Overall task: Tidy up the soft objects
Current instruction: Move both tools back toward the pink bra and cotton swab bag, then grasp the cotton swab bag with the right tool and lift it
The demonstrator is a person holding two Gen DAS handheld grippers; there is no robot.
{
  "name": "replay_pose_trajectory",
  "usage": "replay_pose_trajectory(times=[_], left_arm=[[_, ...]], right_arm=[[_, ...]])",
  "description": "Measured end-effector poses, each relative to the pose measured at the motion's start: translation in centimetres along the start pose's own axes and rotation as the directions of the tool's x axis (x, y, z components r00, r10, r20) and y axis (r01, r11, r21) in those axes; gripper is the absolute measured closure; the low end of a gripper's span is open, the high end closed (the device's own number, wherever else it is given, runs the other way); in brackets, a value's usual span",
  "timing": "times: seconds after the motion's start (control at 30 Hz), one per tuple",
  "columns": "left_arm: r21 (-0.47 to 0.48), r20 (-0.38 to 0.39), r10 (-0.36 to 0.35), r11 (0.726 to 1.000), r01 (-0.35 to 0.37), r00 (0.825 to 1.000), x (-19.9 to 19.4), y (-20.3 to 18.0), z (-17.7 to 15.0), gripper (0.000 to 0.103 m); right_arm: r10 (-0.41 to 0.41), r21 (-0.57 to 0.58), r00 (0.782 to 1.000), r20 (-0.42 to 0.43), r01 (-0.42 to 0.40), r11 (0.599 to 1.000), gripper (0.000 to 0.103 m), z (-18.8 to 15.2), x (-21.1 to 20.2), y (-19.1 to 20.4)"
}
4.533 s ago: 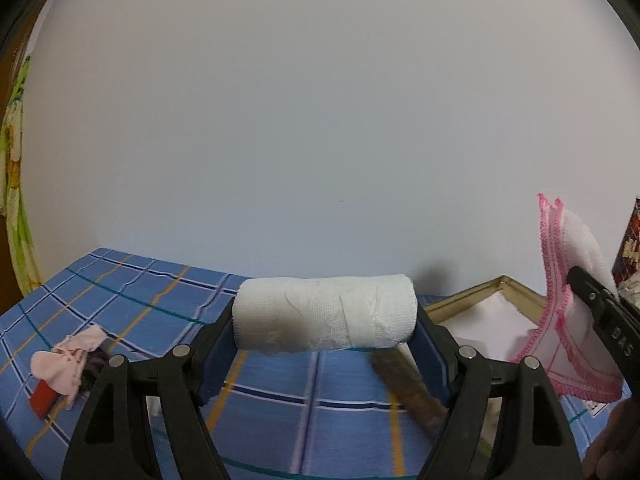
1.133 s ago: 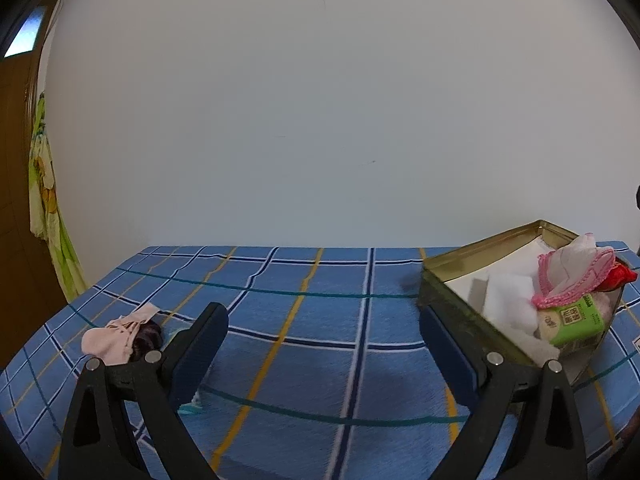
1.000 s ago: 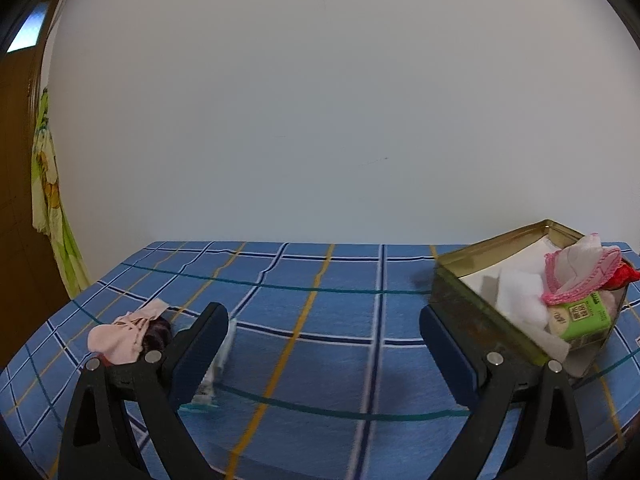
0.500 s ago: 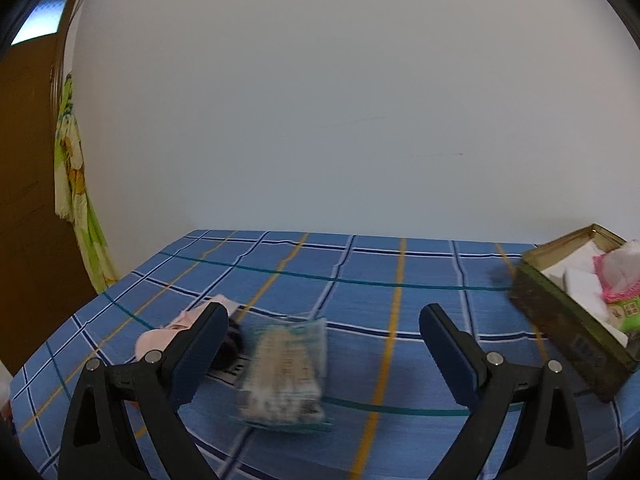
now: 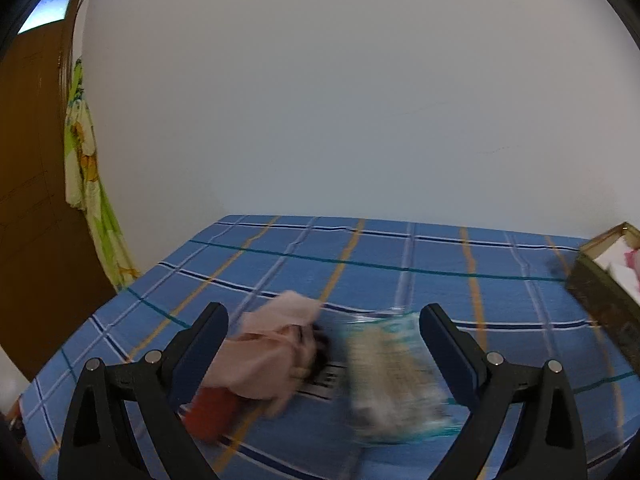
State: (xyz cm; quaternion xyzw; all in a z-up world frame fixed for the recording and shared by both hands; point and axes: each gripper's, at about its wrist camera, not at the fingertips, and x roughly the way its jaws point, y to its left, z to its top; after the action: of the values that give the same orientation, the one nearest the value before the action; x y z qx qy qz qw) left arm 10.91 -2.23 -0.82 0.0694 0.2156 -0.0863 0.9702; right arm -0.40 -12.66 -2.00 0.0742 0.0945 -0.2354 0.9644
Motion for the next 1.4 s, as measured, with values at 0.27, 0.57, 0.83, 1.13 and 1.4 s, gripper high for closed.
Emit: replay_pose_trajectory(times=[0.27,0.57,0.83,1.13,1.4], left_arm=[[-0.157,-0.061,-0.005,0.988,-0.005,0.998,3.0,7.2,0.5,0.005],[-0.224,-0.098,0.003,0.974,-0.025,0.995,5.3,12.1,0.5,0.005],[-0.239,-0.102,-0.070,0.970,0.044,0.992,5.2,12.6,0.6,0.005],[-0.042,-0.157,-0.189,0.982,0.185,0.969,5.5,8.4,0.2,0.005],[0.024,-0.212,-0.237,0.969,0.247,0.948,6.1,6.7,-0.6,0.005]], right_arm=[[0.108,-0.045,0.986,-0.124,-0.114,0.992,0.000,-0.7,2.4,5.6],[0.171,-0.083,0.923,-0.345,-0.212,0.974,0.003,-2.5,6.6,10.9],[0.173,-0.098,0.837,-0.519,-0.259,0.961,0.018,-4.4,10.2,14.8],[0.158,-0.132,0.772,-0.616,-0.299,0.945,0.047,-5.8,12.0,16.4],[0.187,-0.063,0.791,-0.583,-0.273,0.960,0.063,-5.1,11.4,12.8]])
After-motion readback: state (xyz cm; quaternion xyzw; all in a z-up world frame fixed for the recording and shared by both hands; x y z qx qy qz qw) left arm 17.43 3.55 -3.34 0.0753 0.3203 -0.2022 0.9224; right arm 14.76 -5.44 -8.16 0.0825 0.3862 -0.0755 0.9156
